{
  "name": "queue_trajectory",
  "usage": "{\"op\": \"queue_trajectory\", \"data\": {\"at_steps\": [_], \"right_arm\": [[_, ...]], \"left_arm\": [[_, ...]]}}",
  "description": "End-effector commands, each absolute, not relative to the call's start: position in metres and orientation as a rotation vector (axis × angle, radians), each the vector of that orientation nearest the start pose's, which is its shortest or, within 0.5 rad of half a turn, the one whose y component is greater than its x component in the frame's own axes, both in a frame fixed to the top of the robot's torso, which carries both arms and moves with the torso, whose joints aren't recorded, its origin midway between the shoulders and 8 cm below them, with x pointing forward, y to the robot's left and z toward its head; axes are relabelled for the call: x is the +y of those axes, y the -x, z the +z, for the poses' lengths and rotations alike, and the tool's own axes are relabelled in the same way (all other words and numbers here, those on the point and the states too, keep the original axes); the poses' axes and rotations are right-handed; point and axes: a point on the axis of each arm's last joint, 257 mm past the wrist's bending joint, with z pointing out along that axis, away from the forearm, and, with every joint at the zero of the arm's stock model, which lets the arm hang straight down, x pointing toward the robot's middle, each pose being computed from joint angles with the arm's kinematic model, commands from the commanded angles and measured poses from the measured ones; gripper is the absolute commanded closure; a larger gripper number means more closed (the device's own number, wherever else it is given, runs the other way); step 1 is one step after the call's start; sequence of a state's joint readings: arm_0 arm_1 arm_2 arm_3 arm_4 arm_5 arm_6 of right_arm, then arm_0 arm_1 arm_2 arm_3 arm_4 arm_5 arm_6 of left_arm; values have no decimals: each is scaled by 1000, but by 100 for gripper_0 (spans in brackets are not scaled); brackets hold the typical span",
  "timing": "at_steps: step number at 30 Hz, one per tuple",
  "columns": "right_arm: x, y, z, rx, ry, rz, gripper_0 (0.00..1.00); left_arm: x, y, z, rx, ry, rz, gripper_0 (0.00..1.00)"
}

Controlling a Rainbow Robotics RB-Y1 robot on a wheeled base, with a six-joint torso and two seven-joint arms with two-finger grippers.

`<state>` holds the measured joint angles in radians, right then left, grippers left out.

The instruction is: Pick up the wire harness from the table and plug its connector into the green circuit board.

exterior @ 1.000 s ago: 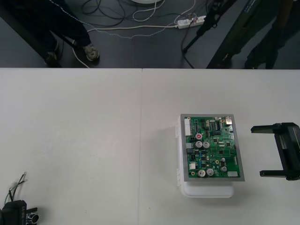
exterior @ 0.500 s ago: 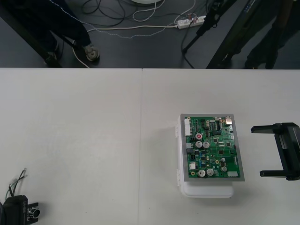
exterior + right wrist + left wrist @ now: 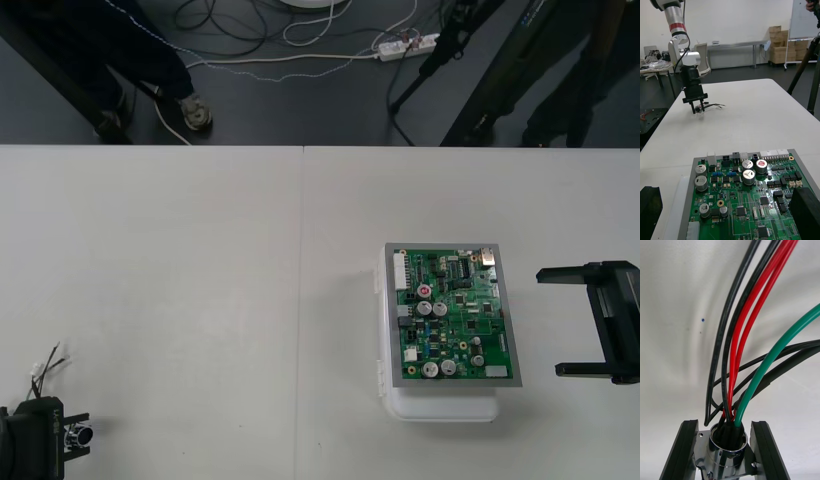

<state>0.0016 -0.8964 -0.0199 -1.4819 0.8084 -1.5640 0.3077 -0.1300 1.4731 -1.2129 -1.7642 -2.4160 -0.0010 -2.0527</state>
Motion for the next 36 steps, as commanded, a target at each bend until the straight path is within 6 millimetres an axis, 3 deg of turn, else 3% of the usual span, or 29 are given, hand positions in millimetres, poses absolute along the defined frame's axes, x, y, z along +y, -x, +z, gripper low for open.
{"op": "queue_trajectory", "data": {"at_steps": [1, 8, 15, 23, 32, 36], "right_arm": [[-238, -302, -141, 1111, 1411, 849, 0], [-240, -304, -137, 1114, 1402, 844, 0], [-242, -306, -135, 1120, 1396, 841, 0], [-244, -308, -131, 1127, 1387, 836, 0], [-247, -310, -128, 1139, 1377, 836, 0], [-248, -310, -127, 1145, 1372, 837, 0]], "left_arm": [[378, -282, -378, 1858, 2246, -913, 100], [383, -284, -357, 1698, 2408, -932, 100], [375, -276, -358, 1519, 2611, -931, 100], [344, -262, -360, 1266, 2889, -917, 100], [297, -265, -348, 960, 3154, -992, 100], [286, -273, -345, 769, 3256, -1027, 100]]}}
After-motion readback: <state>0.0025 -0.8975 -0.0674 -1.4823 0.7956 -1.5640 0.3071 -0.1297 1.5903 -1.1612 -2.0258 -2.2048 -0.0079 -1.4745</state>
